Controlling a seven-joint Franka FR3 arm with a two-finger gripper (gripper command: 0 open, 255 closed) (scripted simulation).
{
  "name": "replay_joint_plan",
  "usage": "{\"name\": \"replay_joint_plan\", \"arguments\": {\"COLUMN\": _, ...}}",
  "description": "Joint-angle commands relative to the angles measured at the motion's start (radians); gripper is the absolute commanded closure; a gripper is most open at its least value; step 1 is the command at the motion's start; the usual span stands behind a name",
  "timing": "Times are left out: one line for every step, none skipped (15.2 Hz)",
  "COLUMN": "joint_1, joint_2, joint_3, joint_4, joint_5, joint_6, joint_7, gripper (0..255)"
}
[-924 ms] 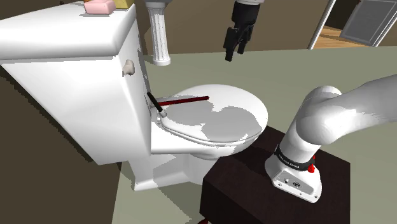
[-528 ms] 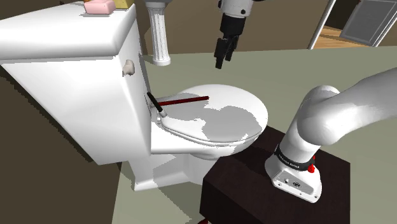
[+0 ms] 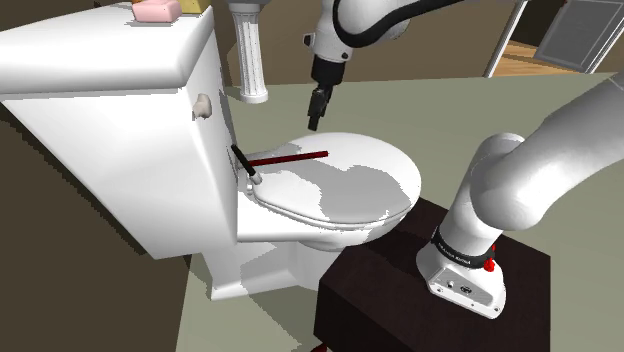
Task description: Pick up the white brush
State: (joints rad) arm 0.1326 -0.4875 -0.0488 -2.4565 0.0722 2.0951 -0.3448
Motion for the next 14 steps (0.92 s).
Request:
{"name": "replay_joint_plan", "arguments": {"joint_1": 0.028, "joint_2": 0.059, "joint_3": -0.010, "joint_4": 0.006, "joint_5": 0.021, "joint_6": 0.063, "joint_7": -0.065, "gripper": 0}}
{"name": "replay_joint_plan", "arguments": {"joint_1": 0.042, "joint_2": 0.093, "joint_3": -0.015, "joint_4": 0.012, "joint_5": 0.033, "joint_6": 0.093, "joint_7": -0.099, "gripper": 0}}
{"name": "replay_joint_plan", "arguments": {"joint_1": 0.057, "joint_2": 0.127, "joint_3": -0.020, "joint_4": 0.021, "joint_5": 0.047, "joint_6": 0.122, "joint_7": -0.133, "gripper": 0}}
{"name": "replay_joint_plan", "arguments": {"joint_1": 0.071, "joint_2": 0.161, "joint_3": -0.024, "joint_4": 0.030, "joint_5": 0.061, "joint_6": 0.150, "joint_7": -0.167, "gripper": 0}}
{"name": "replay_joint_plan", "arguments": {"joint_1": 0.085, "joint_2": 0.196, "joint_3": -0.028, "joint_4": 0.040, "joint_5": 0.077, "joint_6": 0.176, "joint_7": -0.203, "gripper": 0}}
{"name": "replay_joint_plan", "arguments": {"joint_1": 0.098, "joint_2": 0.230, "joint_3": -0.030, "joint_4": 0.052, "joint_5": 0.094, "joint_6": 0.200, "joint_7": -0.239, "gripper": 0}}
{"name": "replay_joint_plan", "arguments": {"joint_1": 0.112, "joint_2": 0.265, "joint_3": -0.033, "joint_4": 0.065, "joint_5": 0.111, "joint_6": 0.223, "joint_7": -0.275, "gripper": 0}}
{"name": "replay_joint_plan", "arguments": {"joint_1": 0.124, "joint_2": 0.299, "joint_3": -0.034, "joint_4": 0.079, "joint_5": 0.130, "joint_6": 0.245, "joint_7": -0.313, "gripper": 0}}
{"name": "replay_joint_plan", "arguments": {"joint_1": 0.137, "joint_2": 0.333, "joint_3": -0.034, "joint_4": 0.094, "joint_5": 0.150, "joint_6": 0.265, "joint_7": -0.350, "gripper": 0}}
{"name": "replay_joint_plan", "arguments": {"joint_1": 0.148, "joint_2": 0.367, "joint_3": -0.033, "joint_4": 0.110, "joint_5": 0.170, "joint_6": 0.284, "joint_7": -0.388, "gripper": 0}}
{"name": "replay_joint_plan", "arguments": {"joint_1": 0.159, "joint_2": 0.401, "joint_3": -0.032, "joint_4": 0.127, "joint_5": 0.191, "joint_6": 0.301, "joint_7": -0.427, "gripper": 0}}
{"name": "replay_joint_plan", "arguments": {"joint_1": 0.168, "joint_2": 0.434, "joint_3": -0.029, "joint_4": 0.145, "joint_5": 0.212, "joint_6": 0.316, "joint_7": -0.465, "gripper": 0}}
{"name": "replay_joint_plan", "arguments": {"joint_1": 0.177, "joint_2": 0.468, "joint_3": -0.024, "joint_4": 0.163, "joint_5": 0.233, "joint_6": 0.331, "joint_7": -0.503, "gripper": 0}}
{"name": "replay_joint_plan", "arguments": {"joint_1": 0.184, "joint_2": 0.500, "joint_3": -0.018, "joint_4": 0.183, "joint_5": 0.254, "joint_6": 0.344, "joint_7": -0.541, "gripper": 0}}
